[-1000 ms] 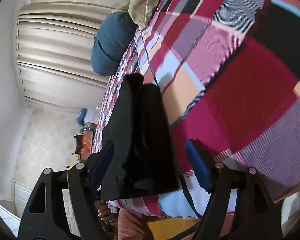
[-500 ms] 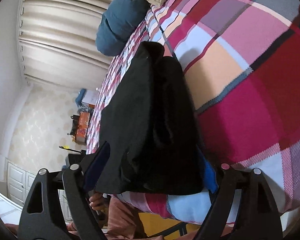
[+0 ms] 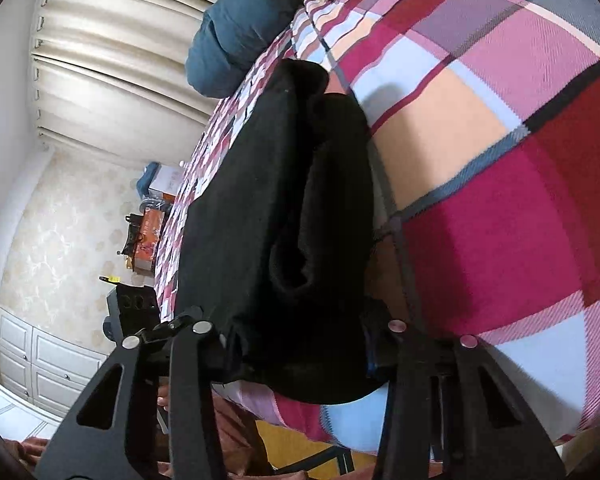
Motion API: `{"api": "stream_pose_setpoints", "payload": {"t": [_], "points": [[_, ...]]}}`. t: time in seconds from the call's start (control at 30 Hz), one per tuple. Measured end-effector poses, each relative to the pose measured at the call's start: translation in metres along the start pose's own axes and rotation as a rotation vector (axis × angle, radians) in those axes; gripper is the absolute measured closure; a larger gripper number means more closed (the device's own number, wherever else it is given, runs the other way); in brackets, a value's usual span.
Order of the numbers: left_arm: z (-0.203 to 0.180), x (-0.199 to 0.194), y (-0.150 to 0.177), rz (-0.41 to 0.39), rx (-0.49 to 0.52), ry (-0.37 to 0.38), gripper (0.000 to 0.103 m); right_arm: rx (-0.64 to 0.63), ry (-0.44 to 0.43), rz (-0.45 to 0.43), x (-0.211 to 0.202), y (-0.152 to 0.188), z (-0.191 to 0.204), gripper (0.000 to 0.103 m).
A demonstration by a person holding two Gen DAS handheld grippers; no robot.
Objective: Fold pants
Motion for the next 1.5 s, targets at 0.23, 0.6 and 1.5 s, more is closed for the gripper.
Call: {"api": "stream_pose_setpoints", "payload": {"t": [0.23,0.6,1.5], "points": [[-0.006,-0.023,-0.001,-0.066,0.1,-0.094,0.063,-0.023,0.006,-0.001,0.005,0.006,0.02,0.065],[0.042,-0.119,0.017,-0.199,0.002,-0.145,0.063,-0.089,-0.084,0.106,0.072,0.04,0.093,0.065],[0.116,-0.167,-0.06,-0.3,-0.12,-0.006,0.031,-0.072,-0.194,0.187,0.128,-0.04,0.118,0.018]]}}
Point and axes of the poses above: each gripper's, at about its wrist camera, not at the fingertips, and x roughly the way its jaws point, z to its left, y to its underside, the point moved 8 cm from there along x, roughly the way its jaws point, and after that the axes turned 10 degrees about y, right-handed, at the moved point
